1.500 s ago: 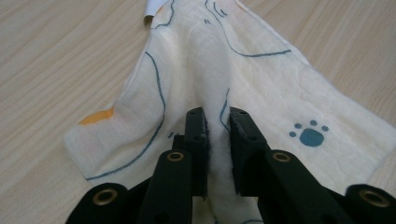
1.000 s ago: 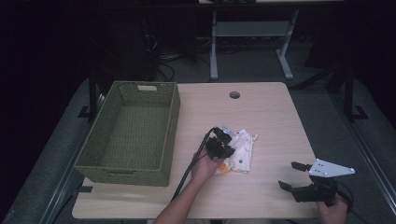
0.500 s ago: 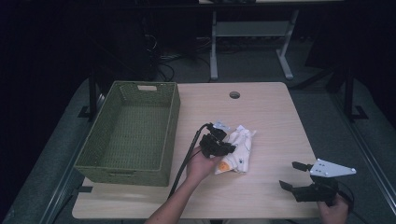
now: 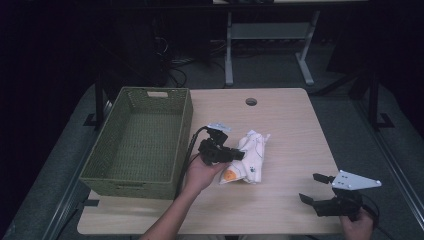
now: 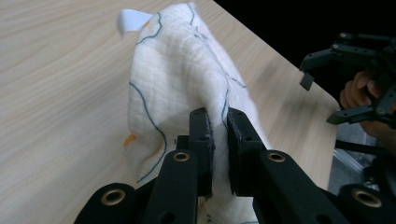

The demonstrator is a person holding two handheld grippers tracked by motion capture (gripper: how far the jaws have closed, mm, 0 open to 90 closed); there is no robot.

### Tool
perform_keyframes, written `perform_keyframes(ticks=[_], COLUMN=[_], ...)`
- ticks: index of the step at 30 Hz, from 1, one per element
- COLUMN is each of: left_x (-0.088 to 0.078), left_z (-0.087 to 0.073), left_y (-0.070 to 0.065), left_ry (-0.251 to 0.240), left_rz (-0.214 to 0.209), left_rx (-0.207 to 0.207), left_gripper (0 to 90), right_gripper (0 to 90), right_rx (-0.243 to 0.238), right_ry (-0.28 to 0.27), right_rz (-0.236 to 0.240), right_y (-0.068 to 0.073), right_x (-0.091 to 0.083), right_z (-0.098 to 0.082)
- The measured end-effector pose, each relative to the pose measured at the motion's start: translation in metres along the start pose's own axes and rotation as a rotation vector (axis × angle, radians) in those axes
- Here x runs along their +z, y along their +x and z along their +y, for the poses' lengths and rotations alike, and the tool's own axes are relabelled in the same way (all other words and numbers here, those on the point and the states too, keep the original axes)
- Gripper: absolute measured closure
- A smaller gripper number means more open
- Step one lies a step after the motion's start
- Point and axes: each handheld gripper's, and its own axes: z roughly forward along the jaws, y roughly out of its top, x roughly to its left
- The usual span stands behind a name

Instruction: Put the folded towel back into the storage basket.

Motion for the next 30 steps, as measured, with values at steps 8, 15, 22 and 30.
perform_keyframes(ticks=[8, 15, 22, 30], left_x=[-0.022, -0.037, -0.060, -0.079], left_z=[0.003, 0.003, 0.005, 0.003], left_y=[0.000, 0.000, 0.004, 0.011], left_ry=[-0.024, -0.039, -0.057, -0.082], left_rz=[-0.001, -0.017, -0.016, -0.022], left_rx=[-0.005, -0.023, -0.035, -0.053], left_gripper=[81.8, 81.9, 81.8, 81.8], right_gripper=[13.5, 13.5, 13.5, 13.5], right_rx=[-0.002, -0.003, -0.003, -0.001], right_ry=[0.002, 0.001, -0.001, 0.000], right_rz=[-0.004, -0.006, -0.012, -0.020], right_y=[0.000, 0.000, 0.001, 0.000], right_x=[0.000, 0.000, -0.001, -0.001], right_z=[0.000, 0.000, 0.000, 0.000])
